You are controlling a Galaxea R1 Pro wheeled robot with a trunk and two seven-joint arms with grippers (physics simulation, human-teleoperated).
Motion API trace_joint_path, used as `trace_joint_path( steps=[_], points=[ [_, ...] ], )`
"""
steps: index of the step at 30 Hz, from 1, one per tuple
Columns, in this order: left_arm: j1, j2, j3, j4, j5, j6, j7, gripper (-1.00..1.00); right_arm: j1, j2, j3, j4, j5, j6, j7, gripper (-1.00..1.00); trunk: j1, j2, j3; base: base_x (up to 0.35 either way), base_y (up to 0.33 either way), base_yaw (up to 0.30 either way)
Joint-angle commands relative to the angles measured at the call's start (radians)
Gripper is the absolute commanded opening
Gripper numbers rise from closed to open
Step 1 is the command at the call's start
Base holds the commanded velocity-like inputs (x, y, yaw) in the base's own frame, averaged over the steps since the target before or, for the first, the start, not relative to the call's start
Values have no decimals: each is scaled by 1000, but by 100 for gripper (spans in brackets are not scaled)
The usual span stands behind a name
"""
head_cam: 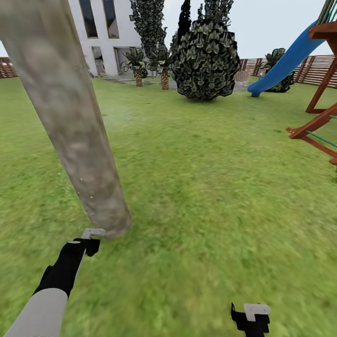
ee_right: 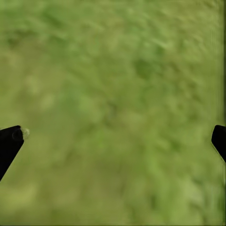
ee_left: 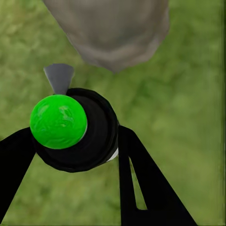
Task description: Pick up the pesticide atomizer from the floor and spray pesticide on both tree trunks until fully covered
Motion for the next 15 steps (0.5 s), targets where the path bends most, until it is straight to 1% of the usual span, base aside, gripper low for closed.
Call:
trace_joint_path(
  steps=[1, 3, 7, 15],
  points=[
    [0, -3, 29, -1, 1, -1, -1, -100, 0, 2, 0, 0, 0, 0, 0, 100, 0, 0, 0, 4, -273, 105],
    [0, -4, 39, -1, 1, -1, -1, -100, 0, 4, 0, 0, 0, 0, -1, 100, 0, 0, 0, 1, -274, 238],
    [0, -6, 39, -1, 1, -1, -1, -100, 0, 4, 0, 0, 0, 0, -1, 100, 0, 0, 0, 23, -274, 274],
    [0, -5, 39, -1, 1, -1, -1, -100, 0, 4, 0, 0, 0, 0, 0, 100, 0, 0, 0, 85, -274, 278]
  ],
)
